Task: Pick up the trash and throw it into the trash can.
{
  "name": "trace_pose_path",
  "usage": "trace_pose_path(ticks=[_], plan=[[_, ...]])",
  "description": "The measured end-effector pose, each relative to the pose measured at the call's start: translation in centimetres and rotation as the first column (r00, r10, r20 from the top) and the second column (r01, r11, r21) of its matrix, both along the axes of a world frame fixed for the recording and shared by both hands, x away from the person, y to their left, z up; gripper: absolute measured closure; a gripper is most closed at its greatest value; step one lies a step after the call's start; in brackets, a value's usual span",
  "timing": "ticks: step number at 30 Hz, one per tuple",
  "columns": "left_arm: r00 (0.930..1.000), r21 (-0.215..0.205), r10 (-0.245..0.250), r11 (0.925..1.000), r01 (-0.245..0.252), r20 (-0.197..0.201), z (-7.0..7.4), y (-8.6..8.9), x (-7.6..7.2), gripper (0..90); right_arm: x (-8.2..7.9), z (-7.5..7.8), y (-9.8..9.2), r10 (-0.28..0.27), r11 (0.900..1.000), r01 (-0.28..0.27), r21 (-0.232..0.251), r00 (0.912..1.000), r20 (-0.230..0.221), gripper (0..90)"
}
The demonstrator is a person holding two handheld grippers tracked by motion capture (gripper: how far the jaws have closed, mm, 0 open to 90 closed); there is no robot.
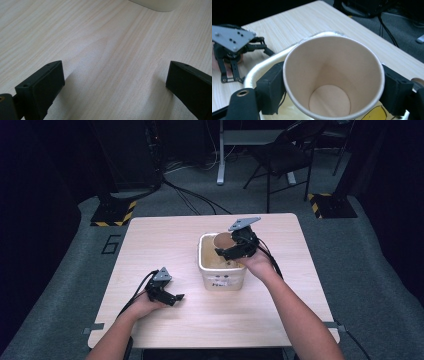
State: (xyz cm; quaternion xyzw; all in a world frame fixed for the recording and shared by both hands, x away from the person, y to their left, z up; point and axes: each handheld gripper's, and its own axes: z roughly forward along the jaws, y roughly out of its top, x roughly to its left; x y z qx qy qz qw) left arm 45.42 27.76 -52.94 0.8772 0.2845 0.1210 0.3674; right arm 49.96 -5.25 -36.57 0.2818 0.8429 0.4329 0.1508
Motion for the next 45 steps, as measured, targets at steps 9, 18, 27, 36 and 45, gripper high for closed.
trace_pose_path(ticks=[9,18,27,36,45], plan=[[1.0000,-0.001,0.000,1.0000,0.000,0.000,0.0,0.0,0.0,1.8,0.0,-0.7,0.4,0.003,1.000,-0.003,-0.026,1.0000,-0.007,18.8],[1.0000,0.000,0.000,1.0000,0.000,0.000,0.0,0.0,0.0,1.8,0.2,-1.5,1.0,0.003,0.998,-0.005,-0.055,0.9996,-0.029,18.6],[1.0000,0.000,0.000,1.0000,0.000,0.000,0.0,0.0,0.0,1.8,0.4,-2.2,1.4,-0.025,0.995,0.022,-0.092,0.9993,-0.029,16.0],[1.0000,0.001,-0.001,1.0000,0.001,0.000,0.0,0.0,0.0,1.7,0.3,-3.0,1.3,-0.037,0.989,0.028,-0.143,0.9974,-0.063,13.3],[1.0000,0.000,0.000,1.0000,0.000,-0.001,0.0,0.0,0.0,1.7,-1.5,-0.9,-0.7,-0.015,0.997,0.015,-0.074,0.9999,0.001,16.3]])
